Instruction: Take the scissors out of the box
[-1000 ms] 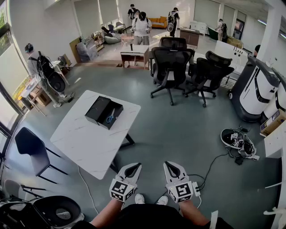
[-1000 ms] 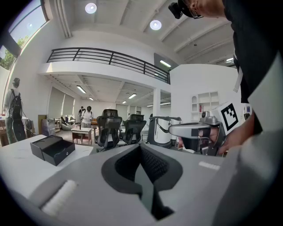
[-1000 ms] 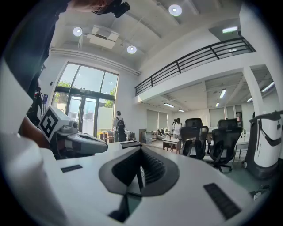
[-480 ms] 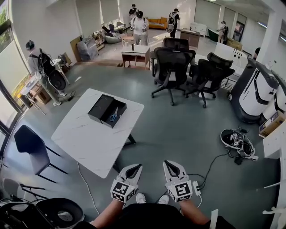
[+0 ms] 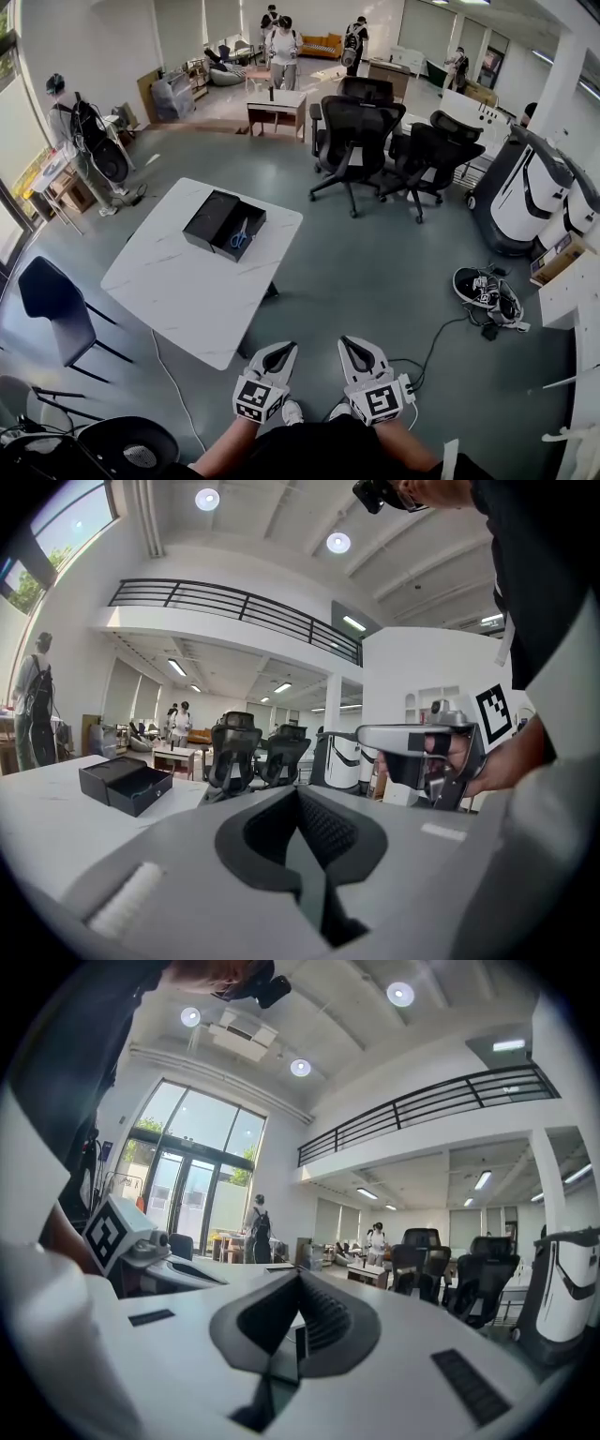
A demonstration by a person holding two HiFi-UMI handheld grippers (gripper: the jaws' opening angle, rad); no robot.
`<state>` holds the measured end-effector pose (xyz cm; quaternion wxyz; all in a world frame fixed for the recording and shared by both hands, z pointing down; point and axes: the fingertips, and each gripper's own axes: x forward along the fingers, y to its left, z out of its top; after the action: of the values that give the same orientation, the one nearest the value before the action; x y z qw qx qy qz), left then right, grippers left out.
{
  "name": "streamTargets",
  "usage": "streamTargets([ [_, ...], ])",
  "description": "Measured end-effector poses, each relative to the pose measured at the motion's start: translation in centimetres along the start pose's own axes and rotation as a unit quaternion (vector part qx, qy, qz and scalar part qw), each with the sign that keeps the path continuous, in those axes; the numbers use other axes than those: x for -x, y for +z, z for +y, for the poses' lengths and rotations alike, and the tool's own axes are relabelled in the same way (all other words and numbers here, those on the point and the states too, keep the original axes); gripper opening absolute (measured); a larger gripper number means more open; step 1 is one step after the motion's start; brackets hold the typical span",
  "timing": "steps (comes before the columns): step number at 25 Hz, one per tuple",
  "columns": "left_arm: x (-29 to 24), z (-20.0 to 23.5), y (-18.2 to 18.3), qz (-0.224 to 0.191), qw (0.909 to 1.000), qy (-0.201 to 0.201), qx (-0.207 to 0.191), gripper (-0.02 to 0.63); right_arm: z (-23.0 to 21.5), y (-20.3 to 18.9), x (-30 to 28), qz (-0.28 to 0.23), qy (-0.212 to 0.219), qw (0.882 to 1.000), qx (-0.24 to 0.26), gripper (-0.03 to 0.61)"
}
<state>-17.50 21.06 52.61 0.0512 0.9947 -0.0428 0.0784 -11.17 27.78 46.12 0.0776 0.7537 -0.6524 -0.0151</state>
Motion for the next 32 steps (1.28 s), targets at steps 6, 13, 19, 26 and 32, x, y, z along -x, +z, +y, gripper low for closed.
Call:
streamTargets([
  [6, 0.4, -0.7, -1.6, 0.014, 0.9997, -0.018, 0.008, 0.009, 0.5, -0.8, 1.0, 0.026, -0.01, 1.0, 0.002, 0.008],
  [13, -0.3, 0.3, -0.9, 0.015, 0.9997, -0.02, -0.002, 0.009, 0.4, -1.2, -0.7, 0.027, -0.001, 1.0, -0.015, 0.008],
  [19, -2.1, 0.4, 0.0, 0.018, 0.9997, -0.015, 0.0, 0.009, -1.4, -1.7, -1.6, 0.028, 0.009, 0.999, -0.021, 0.008],
  [26, -5.4, -0.4, -0.5, 0.029, 0.9994, -0.019, -0.008, 0.009, -4.3, -3.0, -2.5, 0.041, 0.027, 0.998, -0.036, 0.008],
  [32, -8.4, -0.6, 0.5, 0.029, 0.9994, -0.015, -0.014, 0.009, -7.4, -3.1, -4.1, 0.033, 0.038, 0.998, -0.044, 0.008],
])
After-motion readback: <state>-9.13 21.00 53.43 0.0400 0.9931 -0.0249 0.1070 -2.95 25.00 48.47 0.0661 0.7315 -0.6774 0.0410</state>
